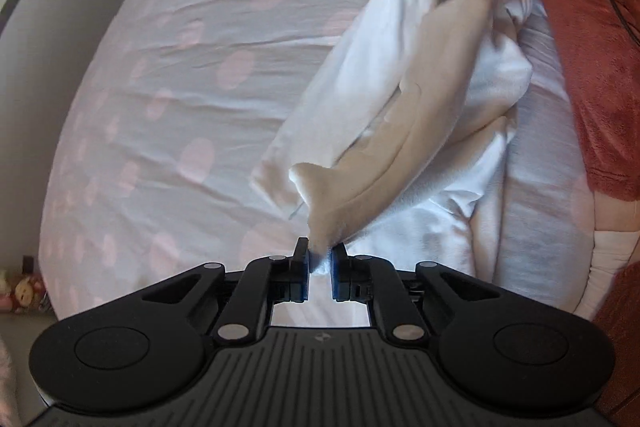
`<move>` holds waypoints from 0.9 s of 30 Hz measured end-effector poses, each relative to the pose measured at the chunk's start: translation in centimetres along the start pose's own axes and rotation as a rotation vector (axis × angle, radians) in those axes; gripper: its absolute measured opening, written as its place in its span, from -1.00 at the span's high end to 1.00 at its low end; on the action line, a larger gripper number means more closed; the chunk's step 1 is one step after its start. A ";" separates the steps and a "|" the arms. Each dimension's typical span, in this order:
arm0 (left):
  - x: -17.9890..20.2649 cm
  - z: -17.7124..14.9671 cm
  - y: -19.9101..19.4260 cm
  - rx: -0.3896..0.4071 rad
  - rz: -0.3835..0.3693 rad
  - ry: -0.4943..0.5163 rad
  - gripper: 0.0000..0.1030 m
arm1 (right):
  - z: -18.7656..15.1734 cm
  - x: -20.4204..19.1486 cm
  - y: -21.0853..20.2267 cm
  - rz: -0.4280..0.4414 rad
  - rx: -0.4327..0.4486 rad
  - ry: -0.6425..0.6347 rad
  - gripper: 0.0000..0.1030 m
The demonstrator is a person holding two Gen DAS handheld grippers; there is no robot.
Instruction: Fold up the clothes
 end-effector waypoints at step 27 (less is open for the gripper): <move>6.2 -10.0 2.3 -0.100 -0.157 -0.236 0.84 | -2.5 -3.3 -6.0 0.068 -0.158 -0.217 0.38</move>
Point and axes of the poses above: each gripper's, at about its wrist camera, not at the fingertips, and y roughly the way its jaws point, x to its right, z to its top, the point moved 4 cm from there along y, roughly the way its jaws point, and after that the axes turned 8 degrees about -y, right-handed, at the moved point
